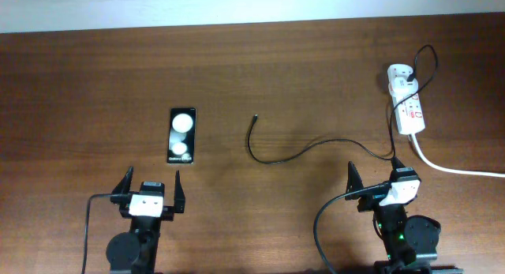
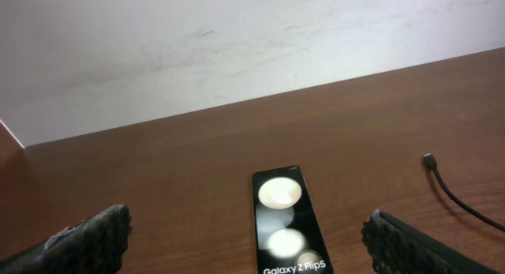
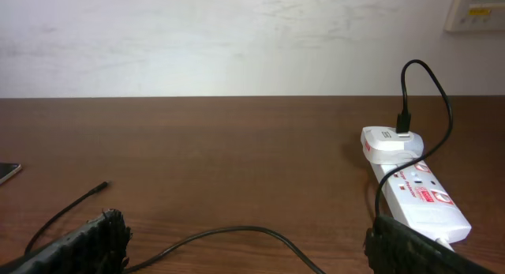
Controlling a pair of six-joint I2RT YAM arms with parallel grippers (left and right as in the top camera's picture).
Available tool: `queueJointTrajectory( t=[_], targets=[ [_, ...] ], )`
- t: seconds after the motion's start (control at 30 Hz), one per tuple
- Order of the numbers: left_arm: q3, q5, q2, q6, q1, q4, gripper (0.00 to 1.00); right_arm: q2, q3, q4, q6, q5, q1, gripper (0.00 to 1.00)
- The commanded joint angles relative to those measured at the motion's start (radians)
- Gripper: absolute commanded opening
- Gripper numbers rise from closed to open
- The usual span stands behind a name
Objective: Plug charger to phone and switch on socket
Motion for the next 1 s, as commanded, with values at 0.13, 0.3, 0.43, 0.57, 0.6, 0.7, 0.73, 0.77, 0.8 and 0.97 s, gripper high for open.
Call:
queueJointTrajectory(
  t=[0.13,0.3,0.43,0.57,0.6,0.7,0.73,0.77,0.8,0.97],
  targets=[
    [-0.005,0.023,-0.009,-0.018,-0.001,-0.001,0.99,-0.010,-0.010,0.002,0.004,0.012,0.005,0.99],
    [-0.004,0.037,-0.002,-0.040,-0.001,-0.001,0.99,-0.010,-0.010,0.002,0.004,0.012,0.005,0.99],
    [-0.003,0.037,-0.001,-0.040,-0.001,-0.001,0.99,-0.010,-0.010,0.002,0.004,0.012,0.005,0.99],
    [-0.003,0.037,-0.001,-0.051,-0.001,-0.001,0.99,-0.010,-0.010,0.002,0.004,0.012,0.005,0.99],
    [-0.003,0.034,-0.001,-0.051,-0.001,-0.001,0.99,-0.010,-0.010,0.002,0.004,0.012,0.005,0.99],
    [0.014,0.032,-0.001,-0.051,-0.001,-0.001,0.99,-0.010,-0.010,0.002,0.004,0.012,0.005,0.99],
    [0.030,0.026,0.005,-0.051,-0.001,-0.001,0.99,-0.010,-0.010,0.002,0.004,0.012,0.005,0.99],
    [0.043,0.021,0.019,-0.051,-0.001,-0.001,0.99,-0.010,-0.010,0.002,0.004,0.012,0.005,0.99],
    [0.055,0.021,0.037,-0.051,-0.001,-0.002,0.99,-0.010,-0.010,0.002,0.004,0.012,0.005,0.99],
    [0.160,0.022,0.214,-0.051,-0.001,-0.001,0.99,-0.010,-0.010,0.002,0.004,0.012,0.005,0.99]
  ],
)
